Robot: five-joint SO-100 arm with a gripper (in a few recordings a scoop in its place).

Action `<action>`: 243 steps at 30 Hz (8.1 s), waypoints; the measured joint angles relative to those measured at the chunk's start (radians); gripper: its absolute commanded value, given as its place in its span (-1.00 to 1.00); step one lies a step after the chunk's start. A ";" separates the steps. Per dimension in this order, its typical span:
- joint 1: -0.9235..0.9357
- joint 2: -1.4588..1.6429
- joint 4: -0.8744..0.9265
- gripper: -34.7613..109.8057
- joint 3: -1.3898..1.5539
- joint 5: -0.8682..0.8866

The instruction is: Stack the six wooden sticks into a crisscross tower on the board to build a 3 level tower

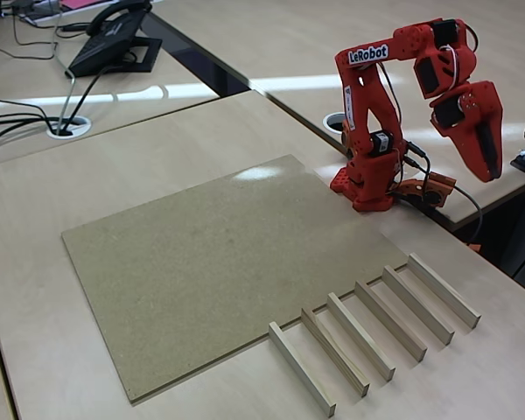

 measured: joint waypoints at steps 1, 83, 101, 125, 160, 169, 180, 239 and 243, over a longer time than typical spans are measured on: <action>0.008 -0.041 0.037 -0.36 -0.018 -0.014; 0.008 -0.696 -0.423 -0.42 0.216 -0.166; 0.041 -0.696 -0.371 -0.52 0.179 -0.156; 0.615 -0.508 0.115 -0.52 -0.218 -0.555; 1.373 -1.382 0.273 -0.52 -0.936 -1.353; 1.393 -1.463 0.273 -0.41 -1.003 -1.371; 1.384 -1.463 0.305 -0.22 -1.005 -1.364; 0.328 -0.870 0.238 -0.18 -0.526 -0.396; 0.272 -0.868 0.164 -0.18 -0.453 -0.360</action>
